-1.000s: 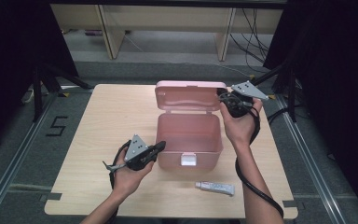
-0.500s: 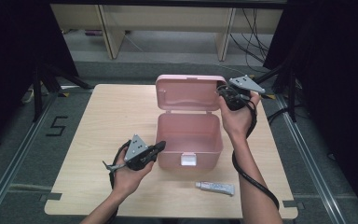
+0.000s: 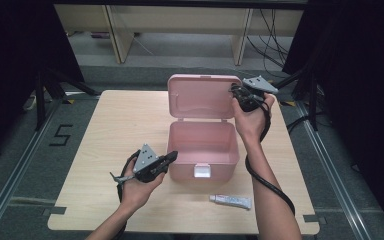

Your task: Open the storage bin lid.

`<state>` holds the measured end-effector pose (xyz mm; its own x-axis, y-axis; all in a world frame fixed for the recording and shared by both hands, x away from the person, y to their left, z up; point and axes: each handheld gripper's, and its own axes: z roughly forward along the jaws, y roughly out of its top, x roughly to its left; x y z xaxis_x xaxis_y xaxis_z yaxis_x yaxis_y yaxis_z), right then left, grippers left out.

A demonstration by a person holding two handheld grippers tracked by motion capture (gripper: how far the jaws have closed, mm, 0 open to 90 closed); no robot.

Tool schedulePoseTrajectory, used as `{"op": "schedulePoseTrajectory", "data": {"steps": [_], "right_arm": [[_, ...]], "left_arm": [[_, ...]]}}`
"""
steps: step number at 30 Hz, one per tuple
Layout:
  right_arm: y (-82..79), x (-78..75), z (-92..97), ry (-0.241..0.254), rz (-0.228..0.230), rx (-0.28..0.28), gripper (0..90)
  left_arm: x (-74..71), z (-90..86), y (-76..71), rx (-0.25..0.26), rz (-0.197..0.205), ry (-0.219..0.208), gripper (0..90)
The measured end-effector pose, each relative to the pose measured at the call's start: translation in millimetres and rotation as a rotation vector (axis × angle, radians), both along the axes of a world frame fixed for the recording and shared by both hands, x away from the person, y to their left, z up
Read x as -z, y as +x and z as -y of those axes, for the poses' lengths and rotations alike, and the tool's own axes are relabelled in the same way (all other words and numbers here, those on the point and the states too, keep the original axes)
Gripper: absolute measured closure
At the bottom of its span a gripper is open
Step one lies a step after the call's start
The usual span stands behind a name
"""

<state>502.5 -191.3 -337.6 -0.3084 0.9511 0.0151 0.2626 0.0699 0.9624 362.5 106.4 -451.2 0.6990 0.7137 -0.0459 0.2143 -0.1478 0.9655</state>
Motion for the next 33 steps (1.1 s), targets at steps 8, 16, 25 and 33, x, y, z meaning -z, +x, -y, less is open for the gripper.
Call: {"op": "schedulePoseTrajectory", "data": {"steps": [8, 16, 25, 33], "right_arm": [[8.2, 4.8, -2.2, -0.012, -0.015, 0.003, 90.0], [10.6, 4.1, -3.0, -0.010, -0.030, 0.001, 90.0], [24.8, 11.7, -3.6, -0.013, -0.056, 0.021, 90.0], [35.2, 17.8, -5.1, -0.016, -0.085, 0.044, 90.0]], "left_arm": [[0.2, 0.0, 0.5, 0.001, 0.000, 0.001, 89.7], [0.1, 0.1, 0.6, 0.001, 0.000, 0.001, 89.7], [0.1, -0.1, 0.8, 0.004, 0.001, 0.004, 89.6], [0.3, 0.1, 1.4, 0.005, 0.001, -0.001, 89.7]]}}
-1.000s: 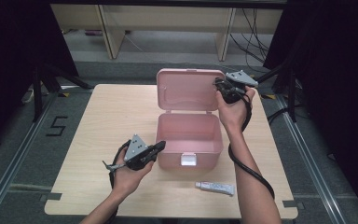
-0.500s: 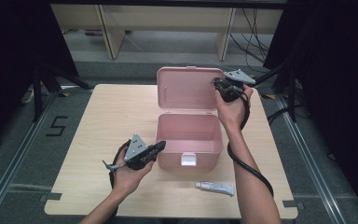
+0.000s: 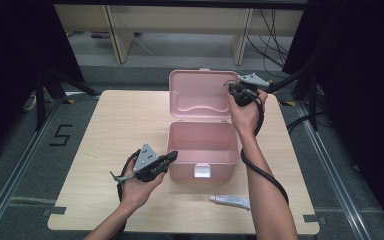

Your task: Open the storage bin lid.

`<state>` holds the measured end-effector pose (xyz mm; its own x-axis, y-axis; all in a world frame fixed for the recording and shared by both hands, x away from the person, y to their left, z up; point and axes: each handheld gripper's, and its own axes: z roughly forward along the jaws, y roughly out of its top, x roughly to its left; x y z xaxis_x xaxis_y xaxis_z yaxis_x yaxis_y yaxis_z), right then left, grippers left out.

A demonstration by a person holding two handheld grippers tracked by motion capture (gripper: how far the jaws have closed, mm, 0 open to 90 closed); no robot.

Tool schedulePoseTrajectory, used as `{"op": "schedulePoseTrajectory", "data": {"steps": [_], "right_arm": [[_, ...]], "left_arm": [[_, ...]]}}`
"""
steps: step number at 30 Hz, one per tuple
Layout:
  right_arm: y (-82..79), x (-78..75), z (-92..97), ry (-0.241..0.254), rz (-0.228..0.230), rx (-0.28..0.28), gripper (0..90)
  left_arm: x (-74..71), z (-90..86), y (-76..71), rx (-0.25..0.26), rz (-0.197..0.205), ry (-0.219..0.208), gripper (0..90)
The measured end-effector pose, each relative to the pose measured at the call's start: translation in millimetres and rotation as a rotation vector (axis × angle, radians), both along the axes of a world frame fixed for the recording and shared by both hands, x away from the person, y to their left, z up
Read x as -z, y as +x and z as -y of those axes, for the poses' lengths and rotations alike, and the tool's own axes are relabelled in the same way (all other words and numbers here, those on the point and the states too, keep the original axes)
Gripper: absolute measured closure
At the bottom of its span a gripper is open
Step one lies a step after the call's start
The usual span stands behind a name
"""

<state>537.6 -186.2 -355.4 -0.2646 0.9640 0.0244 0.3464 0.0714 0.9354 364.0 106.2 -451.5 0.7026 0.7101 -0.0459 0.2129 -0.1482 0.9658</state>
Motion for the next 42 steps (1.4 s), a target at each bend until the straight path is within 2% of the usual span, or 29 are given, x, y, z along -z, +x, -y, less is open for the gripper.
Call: {"op": "schedulePoseTrajectory", "data": {"steps": [4, 9, 11, 12, 16, 19, 21, 22, 24, 25, 30, 31, 35, 37, 39, 42], "right_arm": [[1.8, 2.9, 0.2, -0.003, -0.010, 0.000, 90.0], [-3.0, -0.2, -0.2, 0.001, 0.006, -0.014, 90.0], [-7.5, -2.7, -0.1, -0.001, 0.010, -0.020, 90.0], [-8.9, -4.0, 1.1, -0.015, 0.019, -0.031, 89.9], [-21.0, -10.1, 5.1, -0.004, 0.032, -0.045, 89.8], [-29.6, -12.6, 11.2, -0.019, 0.057, -0.051, 89.6], [-35.8, -13.3, 15.6, -0.006, 0.052, -0.045, 89.6], [-36.9, -13.0, 19.2, -0.020, 0.061, -0.049, 89.6], [-41.2, -12.0, 22.9, 0.007, 0.049, -0.031, 89.5], [-41.3, -11.1, 26.0, -0.009, 0.057, -0.040, 89.6], [-50.7, -4.8, 35.5, -0.018, 0.035, -0.047, 89.6], [-53.5, -4.0, 35.4, -0.004, 0.020, -0.040, 89.5], [-63.7, 3.4, 41.8, -0.041, -0.009, -0.084, 88.4], [-69.8, 6.3, 43.6, -0.036, -0.035, -0.103, 87.5], [-77.5, 8.2, 47.4, -0.044, -0.066, -0.136, 85.2], [-89.4, 11.7, 51.8, -0.065, -0.095, -0.222, 81.8]], "left_arm": [[0.0, 0.1, 0.5, 0.002, 0.001, 0.001, 89.6], [0.0, 0.0, 1.0, 0.003, -0.001, 0.003, 89.7], [0.7, 0.5, 1.8, 0.008, 0.005, -0.005, 89.7], [0.1, 0.2, 1.3, 0.003, 0.000, 0.007, 89.7], [0.2, 0.2, 1.6, 0.006, 0.001, 0.006, 89.7], [0.2, 0.0, 2.1, 0.010, -0.002, 0.006, 89.9], [-0.1, 0.0, 2.8, 0.013, -0.003, 0.012, 89.9], [-0.1, 0.2, 3.2, 0.015, -0.003, 0.014, 89.9], [-0.4, 0.4, 3.8, 0.018, 0.000, 0.020, 89.9], [-0.4, 0.5, 4.0, 0.018, -0.002, 0.019, 89.9], [0.3, 1.1, 5.3, 0.021, -0.004, 0.017, 90.0], [0.1, 1.3, 5.7, 0.021, -0.008, 0.013, 90.0], [0.1, 1.4, 5.8, 0.022, -0.009, 0.016, 89.9], [0.0, 1.5, 5.8, 0.021, -0.007, 0.017, 89.9], [-0.2, 1.5, 6.1, 0.022, -0.009, 0.020, 89.9], [-0.3, 2.0, 6.7, 0.022, -0.011, 0.018, 89.9]]}}
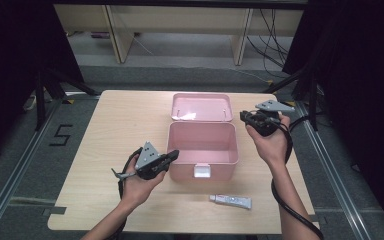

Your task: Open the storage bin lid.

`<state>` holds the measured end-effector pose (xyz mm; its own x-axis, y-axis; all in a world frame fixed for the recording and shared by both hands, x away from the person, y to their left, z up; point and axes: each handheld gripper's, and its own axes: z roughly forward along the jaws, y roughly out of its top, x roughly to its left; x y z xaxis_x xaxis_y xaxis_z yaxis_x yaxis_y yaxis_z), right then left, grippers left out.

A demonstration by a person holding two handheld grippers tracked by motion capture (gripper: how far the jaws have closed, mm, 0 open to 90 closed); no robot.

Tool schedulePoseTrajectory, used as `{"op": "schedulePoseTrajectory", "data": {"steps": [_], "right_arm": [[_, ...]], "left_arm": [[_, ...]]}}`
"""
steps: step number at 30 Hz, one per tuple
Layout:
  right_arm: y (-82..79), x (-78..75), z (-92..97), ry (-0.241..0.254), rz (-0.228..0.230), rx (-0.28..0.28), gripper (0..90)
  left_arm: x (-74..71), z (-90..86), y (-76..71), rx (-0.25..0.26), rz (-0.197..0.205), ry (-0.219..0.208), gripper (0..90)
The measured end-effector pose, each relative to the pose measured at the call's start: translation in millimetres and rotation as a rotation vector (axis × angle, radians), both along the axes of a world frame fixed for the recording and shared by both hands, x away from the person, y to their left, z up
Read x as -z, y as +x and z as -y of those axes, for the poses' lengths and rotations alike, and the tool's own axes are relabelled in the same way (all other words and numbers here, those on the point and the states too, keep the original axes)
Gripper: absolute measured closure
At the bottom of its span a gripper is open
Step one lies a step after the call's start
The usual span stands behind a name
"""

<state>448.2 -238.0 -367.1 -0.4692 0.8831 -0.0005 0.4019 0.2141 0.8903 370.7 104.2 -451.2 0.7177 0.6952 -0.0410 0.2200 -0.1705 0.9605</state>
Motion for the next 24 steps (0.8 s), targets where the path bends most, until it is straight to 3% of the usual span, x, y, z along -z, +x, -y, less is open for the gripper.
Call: {"op": "schedulePoseTrajectory", "data": {"steps": [1, 4, 5, 6, 9, 11, 12, 15, 18, 21, 24], "right_arm": [[-6.2, 1.0, 1.6, -0.026, -0.016, -0.025, 80.5], [-20.6, 5.3, 3.0, -0.031, -0.050, -0.073, 77.3], [-23.3, 6.8, 3.9, -0.054, -0.033, -0.080, 76.2], [-28.9, 7.6, 5.4, -0.077, -0.048, -0.101, 75.7], [-41.7, 9.7, 7.5, -0.075, -0.057, -0.101, 74.6], [-48.6, 10.2, 11.5, -0.089, -0.038, -0.111, 74.1], [-53.8, 11.1, 11.2, -0.070, -0.065, -0.112, 73.8], [-66.1, 15.9, 14.8, -0.088, -0.099, -0.126, 73.3], [-72.3, 17.9, 19.2, -0.095, -0.104, -0.131, 72.4], [-79.2, 20.0, 22.7, -0.097, -0.136, -0.140, 69.7], [-83.9, 24.2, 25.4, -0.123, -0.150, -0.163, 68.9]], "left_arm": [[0.6, 0.5, 0.7, 0.004, 0.003, -0.010, 89.8], [0.2, 0.7, 0.4, -0.001, -0.003, -0.004, 89.5], [0.1, 0.9, 0.5, -0.002, -0.005, -0.005, 89.4], [0.0, 1.0, 0.7, -0.002, -0.007, -0.007, 89.1], [-0.5, 1.3, 0.8, -0.005, -0.006, -0.005, 86.8], [-0.7, 1.3, 0.9, -0.005, -0.013, -0.010, 85.9], [-1.0, 1.3, 1.0, -0.005, -0.015, -0.009, 85.3], [-1.5, 1.0, 1.3, -0.004, -0.018, -0.010, 83.3], [-2.1, 1.1, 1.7, -0.008, -0.022, -0.012, 81.0], [-2.6, 0.9, 1.5, -0.012, -0.021, -0.010, 78.8], [-3.5, -0.3, 1.5, -0.021, -0.020, -0.014, 76.8]]}}
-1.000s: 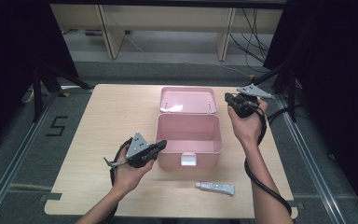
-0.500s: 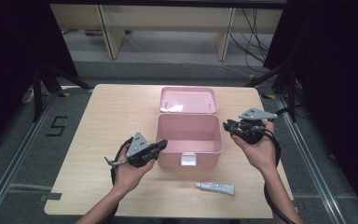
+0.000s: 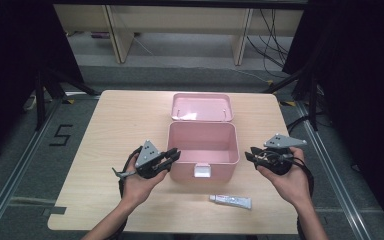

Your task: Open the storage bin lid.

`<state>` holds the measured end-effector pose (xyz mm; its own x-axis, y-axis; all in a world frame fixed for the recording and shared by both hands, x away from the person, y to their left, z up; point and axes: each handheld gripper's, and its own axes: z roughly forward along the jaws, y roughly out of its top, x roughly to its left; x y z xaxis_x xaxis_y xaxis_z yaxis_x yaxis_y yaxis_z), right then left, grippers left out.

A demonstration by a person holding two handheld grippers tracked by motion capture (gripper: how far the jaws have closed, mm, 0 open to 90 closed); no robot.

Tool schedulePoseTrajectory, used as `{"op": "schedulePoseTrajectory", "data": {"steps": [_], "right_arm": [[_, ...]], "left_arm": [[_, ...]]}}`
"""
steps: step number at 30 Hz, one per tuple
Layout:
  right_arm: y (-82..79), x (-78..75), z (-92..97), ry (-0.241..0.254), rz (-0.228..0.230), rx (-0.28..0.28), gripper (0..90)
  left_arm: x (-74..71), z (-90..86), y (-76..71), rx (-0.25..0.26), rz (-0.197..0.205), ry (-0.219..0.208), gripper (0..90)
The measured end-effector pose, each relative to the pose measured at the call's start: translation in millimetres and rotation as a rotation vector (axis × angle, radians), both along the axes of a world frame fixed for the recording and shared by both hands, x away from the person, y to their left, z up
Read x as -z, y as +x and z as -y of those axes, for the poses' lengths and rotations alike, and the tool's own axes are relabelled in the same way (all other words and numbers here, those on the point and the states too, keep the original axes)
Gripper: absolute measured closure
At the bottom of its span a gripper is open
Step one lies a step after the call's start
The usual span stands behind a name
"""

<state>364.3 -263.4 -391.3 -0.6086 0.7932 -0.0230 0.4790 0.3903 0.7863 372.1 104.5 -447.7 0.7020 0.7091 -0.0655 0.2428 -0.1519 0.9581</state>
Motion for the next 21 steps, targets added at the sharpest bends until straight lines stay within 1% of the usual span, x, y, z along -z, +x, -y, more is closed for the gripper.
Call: {"op": "schedulePoseTrajectory", "data": {"steps": [1, 2, 3, 4, 5, 6, 7, 8, 9, 10, 11, 12, 13, 14, 15, 16, 17, 18, 19, 20, 21], "right_arm": [[-2.0, 2.1, 0.5, -0.009, -0.006, -0.002, 68.7], [-4.4, 2.7, 1.1, -0.015, -0.025, -0.005, 68.5], [-6.0, 4.2, 1.0, -0.010, -0.039, -0.004, 68.5], [-6.7, 6.5, 2.9, -0.025, -0.030, -0.017, 68.5], [-7.9, 8.3, 3.8, -0.030, -0.036, -0.021, 68.5], [-7.6, 9.9, 4.7, -0.037, -0.034, -0.039, 68.5], [-9.7, 12.5, 4.7, -0.034, -0.051, -0.034, 68.7], [-10.0, 14.5, 5.0, -0.045, -0.047, -0.049, 68.8], [-11.8, 17.4, 4.7, -0.048, -0.071, -0.049, 68.8], [-12.6, 20.0, 4.6, -0.059, -0.079, -0.062, 68.8], [-14.1, 21.4, 4.4, -0.060, -0.097, -0.054, 68.7], [-13.4, 23.7, 5.4, -0.080, -0.076, -0.078, 68.6], [-16.3, 26.1, 4.0, -0.071, -0.117, -0.067, 68.4], [-16.3, 27.7, 4.8, -0.080, -0.113, -0.084, 68.3], [-16.0, 29.5, 5.2, -0.088, -0.114, -0.099, 67.9], [-16.1, 30.7, 5.6, -0.102, -0.131, -0.117, 67.5], [-16.5, 34.3, 4.1, -0.094, -0.131, -0.120, 66.9], [-16.1, 35.0, 4.6, -0.116, -0.138, -0.151, 66.4], [-15.6, 36.2, 4.2, -0.126, -0.148, -0.175, 65.8], [-15.8, 36.9, 4.1, -0.144, -0.168, -0.198, 65.6], [-16.4, 39.0, 2.8, -0.144, -0.185, -0.212, 65.4]], "left_arm": [[-0.3, -0.4, 0.4, -0.001, 0.003, -0.010, 76.3], [-1.4, -1.3, 0.4, -0.004, 0.002, -0.005, 75.9], [-2.5, -2.2, 0.8, -0.007, 0.009, -0.014, 75.2], [-4.0, -3.2, 0.6, -0.010, 0.008, -0.013, 74.4], [-4.9, -3.8, 0.7, -0.012, 0.012, -0.016, 73.6], [-6.4, -4.9, 0.5, -0.014, 0.014, -0.020, 72.6], [-7.2, -5.6, 0.5, -0.016, 0.019, -0.020, 71.6], [-8.1, -6.5, 0.2, -0.019, 0.021, -0.028, 70.3], [-9.3, -7.6, -0.1, -0.019, 0.025, -0.025, 68.9], [-10.1, -8.4, -0.5, -0.023, 0.024, -0.026, 67.3], [-10.6, -8.9, -0.5, -0.022, 0.029, -0.036, 65.9], [-12.0, -10.5, -1.2, -0.027, 0.028, -0.034, 64.5], [-12.7, -11.6, -1.2, -0.028, 0.030, -0.040, 63.1], [-13.2, -12.5, -1.0, -0.029, 0.031, -0.048, 61.2], [-14.0, -13.9, -1.1, -0.031, 0.028, -0.042, 58.7], [-14.2, -14.9, -0.8, -0.031, 0.025, -0.046, 57.1], [-14.6, -16.0, -0.8, -0.034, 0.022, -0.048, 56.0], [-14.8, -17.1, -0.5, -0.034, 0.020, -0.054, 54.8], [-15.4, -18.5, -0.7, -0.040, 0.018, -0.052, 53.8], [-15.5, -19.3, -0.4, -0.041, 0.018, -0.061, 52.7], [-16.2, -20.5, -0.7, -0.045, 0.014, -0.056, 52.0]]}}
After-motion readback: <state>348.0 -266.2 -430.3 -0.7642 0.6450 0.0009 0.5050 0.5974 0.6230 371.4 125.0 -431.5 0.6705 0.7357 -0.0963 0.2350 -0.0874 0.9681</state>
